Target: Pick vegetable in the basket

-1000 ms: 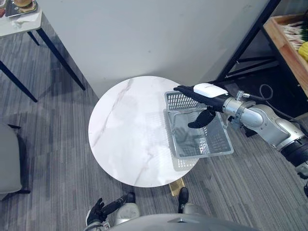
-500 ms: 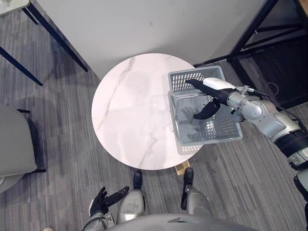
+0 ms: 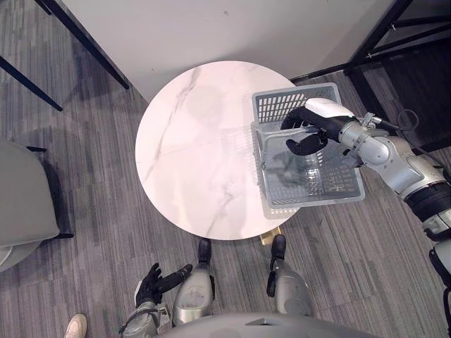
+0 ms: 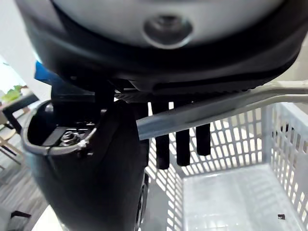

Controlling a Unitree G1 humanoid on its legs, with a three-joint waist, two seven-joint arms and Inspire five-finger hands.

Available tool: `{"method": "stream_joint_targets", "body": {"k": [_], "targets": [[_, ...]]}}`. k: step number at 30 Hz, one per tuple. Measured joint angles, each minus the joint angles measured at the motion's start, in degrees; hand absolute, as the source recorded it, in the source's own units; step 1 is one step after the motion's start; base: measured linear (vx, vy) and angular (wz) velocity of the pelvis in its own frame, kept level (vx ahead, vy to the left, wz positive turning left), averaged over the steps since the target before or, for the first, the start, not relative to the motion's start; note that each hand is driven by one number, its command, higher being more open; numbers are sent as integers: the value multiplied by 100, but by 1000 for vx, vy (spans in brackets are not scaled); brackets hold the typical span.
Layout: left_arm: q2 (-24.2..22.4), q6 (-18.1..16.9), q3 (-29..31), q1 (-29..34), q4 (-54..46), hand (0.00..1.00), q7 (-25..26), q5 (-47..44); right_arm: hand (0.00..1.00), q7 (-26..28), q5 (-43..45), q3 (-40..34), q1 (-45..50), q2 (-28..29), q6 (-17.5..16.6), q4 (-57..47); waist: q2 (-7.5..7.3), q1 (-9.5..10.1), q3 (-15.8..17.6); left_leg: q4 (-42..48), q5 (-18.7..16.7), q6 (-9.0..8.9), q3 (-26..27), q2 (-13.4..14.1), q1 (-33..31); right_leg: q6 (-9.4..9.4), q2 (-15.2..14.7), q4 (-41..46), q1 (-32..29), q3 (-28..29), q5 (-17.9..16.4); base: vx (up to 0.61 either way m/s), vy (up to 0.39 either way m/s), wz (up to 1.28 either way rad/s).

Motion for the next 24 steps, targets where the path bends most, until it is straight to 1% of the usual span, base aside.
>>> {"method": "stream_joint_targets", "body": {"k": [3, 6, 9, 11, 14, 16, 17, 19, 20, 21, 22, 24], "targets": [[1, 2, 2, -18, -2, 100, 7, 10, 0, 12, -8, 11, 35, 57, -1, -86, 0, -6, 74, 1, -4, 0, 8, 7, 101, 0, 6, -1, 94, 9, 0, -15, -9, -1], [2, 11, 6, -38, -1, 100, 11, 21, 0, 46, -233, 22, 147, 54, -8, -275, -19, -10, 85, 16, -3, 1, 0, 7, 104, 0, 7, -2, 108, 7, 0, -38, -17, 1], [2, 32, 6, -38, 2, 100, 13, 25, 0, 48, -260, 26, 394, 51, -10, -484, -32, -12, 92, 17, -4, 1, -15, 21, 207, 0, 21, -5, 224, 3, -1, 0, 0, 0], [3, 38, 12, -39, 1, 100, 14, 33, 0, 48, -441, -29, 680, 47, -20, -677, -74, -20, 101, 15, -9, 2, -18, 25, 299, 1, 25, -5, 318, 1, -1, 0, 0, 0], [49, 40, 91, -36, -9, 100, 15, 173, 0, 45, -443, -372, 1309, 55, -71, -942, -230, -22, 92, 28, -11, -1, -39, 24, 378, 2, 19, -5, 412, -32, -1, -39, -8, 3], [146, 50, 139, -36, -35, 100, 17, 254, 0, 44, -434, -690, 1888, 55, -137, -1122, -420, -45, 44, 55, -13, -4, -39, 13, 416, 4, 7, -6, 459, -37, -3, -40, -6, 0], [167, 59, 146, -31, -35, 100, 18, 255, 0, 44, -432, -761, 2025, 55, -139, -1166, -465, -57, 39, 55, -15, -7, -36, 13, 457, 5, 7, -4, 496, -36, -3, -34, -5, -1], [211, 150, 321, 0, -35, 100, 20, 304, 0, 48, -430, -1104, 2638, 57, -142, -1305, -650, -143, -69, 107, -41, -10, -26, 6, 507, 8, -1, -6, 570, -30, -4, -38, -1, -2], [222, 158, 346, 17, -33, 100, 21, 327, 0, 47, -428, -1199, 2791, 57, -141, -1343, -695, -162, -100, 109, -42, -11, -4, 4, 519, 9, -2, -7, 569, -15, -5, -46, -1, -14], [253, 162, 392, 23, 6, 100, 25, 433, 0, 47, -420, -1406, 3079, 58, -143, -1401, -780, -184, -159, 108, -43, -12, 54, 2, 553, 16, -2, -13, 571, 21, -2, -52, -9, -24], [268, 182, 432, 35, 21, 100, 23, 476, 0, 47, -390, -1584, 3318, 58, -144, -1450, -842, -226, -227, 109, -46, -17, 111, 5, 588, 32, 4, -14, 570, 83, 6, -54, -13, -25], [267, 212, 518, 79, 28, 100, 22, 483, 0, 46, -350, -1830, 3610, 58, -144, -1583, -886, -322, -315, 107, -55, -27, 192, 9, 676, 42, 15, -13, 598, 164, 13, -68, -12, -24]]}}
